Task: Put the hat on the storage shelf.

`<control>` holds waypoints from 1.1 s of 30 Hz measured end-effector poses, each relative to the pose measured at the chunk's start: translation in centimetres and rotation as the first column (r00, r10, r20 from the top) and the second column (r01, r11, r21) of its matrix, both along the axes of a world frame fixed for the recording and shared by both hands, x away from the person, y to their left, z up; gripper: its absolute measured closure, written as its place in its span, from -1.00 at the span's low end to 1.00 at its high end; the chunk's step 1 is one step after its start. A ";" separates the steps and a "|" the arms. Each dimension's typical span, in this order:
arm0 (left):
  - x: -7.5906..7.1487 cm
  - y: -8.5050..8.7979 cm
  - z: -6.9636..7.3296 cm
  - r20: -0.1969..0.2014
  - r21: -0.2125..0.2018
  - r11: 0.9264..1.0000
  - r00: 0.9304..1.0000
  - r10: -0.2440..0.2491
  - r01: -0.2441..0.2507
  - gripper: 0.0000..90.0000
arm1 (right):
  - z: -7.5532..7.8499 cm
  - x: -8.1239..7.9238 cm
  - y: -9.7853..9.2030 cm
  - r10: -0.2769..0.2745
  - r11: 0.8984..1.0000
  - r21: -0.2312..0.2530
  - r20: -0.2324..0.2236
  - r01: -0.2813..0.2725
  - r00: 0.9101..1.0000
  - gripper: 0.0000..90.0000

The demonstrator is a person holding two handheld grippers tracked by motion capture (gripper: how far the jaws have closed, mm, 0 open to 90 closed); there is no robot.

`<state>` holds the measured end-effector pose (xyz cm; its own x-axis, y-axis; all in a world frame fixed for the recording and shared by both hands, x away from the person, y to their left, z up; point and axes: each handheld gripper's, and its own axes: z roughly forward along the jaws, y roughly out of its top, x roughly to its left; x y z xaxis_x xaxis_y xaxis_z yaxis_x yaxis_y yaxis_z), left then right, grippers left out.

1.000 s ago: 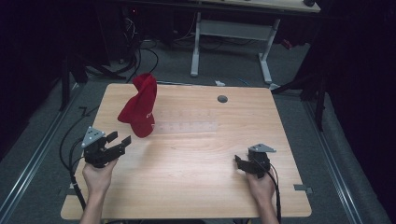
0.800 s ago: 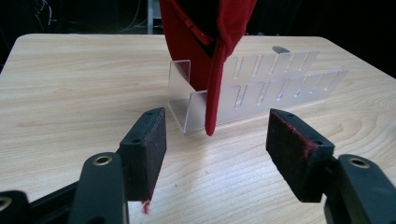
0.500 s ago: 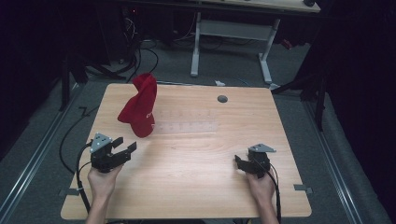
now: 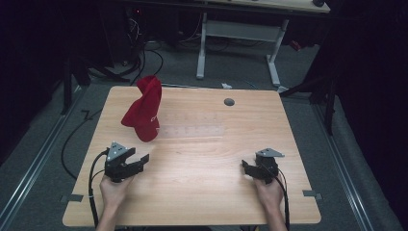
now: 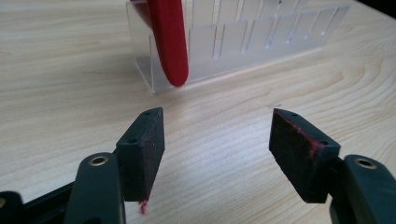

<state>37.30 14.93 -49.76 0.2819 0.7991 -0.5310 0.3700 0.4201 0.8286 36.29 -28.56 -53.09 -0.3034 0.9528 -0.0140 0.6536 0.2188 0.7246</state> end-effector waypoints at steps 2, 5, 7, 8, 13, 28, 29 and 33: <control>0.1 -0.2 -0.3 -0.012 0.019 1.000 1.000 -0.004 0.004 -0.20 | 0.0 0.0 0.0 0.000 1.000 0.000 0.000 0.000 1.000 -0.24; 0.2 -0.5 -0.9 -0.019 0.038 0.999 1.000 -0.002 0.003 -0.20 | 0.0 0.0 0.0 0.000 1.000 0.000 0.000 0.000 1.000 -0.24; 0.4 -0.6 -1.3 -0.025 0.043 0.999 1.000 0.008 -0.007 -0.20 | 0.0 0.0 0.0 0.001 1.000 0.000 0.000 -0.001 1.000 -0.24; 0.4 -0.6 -1.4 -0.028 0.043 0.999 1.000 0.010 -0.009 -0.19 | 0.0 0.0 0.0 0.001 1.000 0.000 0.000 -0.001 1.000 -0.24; 1.1 -0.2 -2.2 -0.055 0.015 0.999 0.998 0.040 -0.040 -0.15 | 0.0 0.0 0.0 0.001 1.000 0.000 0.000 -0.001 1.000 -0.24; 2.0 -1.5 -4.3 -0.053 0.171 0.982 0.994 0.093 -0.083 -0.18 | 0.0 0.0 0.0 0.001 1.000 0.000 0.000 -0.001 1.000 -0.24; 2.1 -1.5 -4.4 -0.054 0.177 0.981 0.994 0.093 -0.083 -0.18 | 0.0 0.0 0.0 0.001 1.000 0.000 -0.001 -0.001 1.000 -0.24; 2.4 -1.7 -4.9 -0.081 0.200 0.976 0.991 0.103 -0.085 -0.19 | 0.0 0.0 0.0 0.001 1.000 0.000 -0.001 -0.001 1.000 -0.24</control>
<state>39.69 13.25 -54.70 0.1588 0.9107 -0.3813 0.4137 0.2893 0.8633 36.29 -28.56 -53.09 -0.3046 0.9524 -0.0138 0.6537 0.2196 0.7242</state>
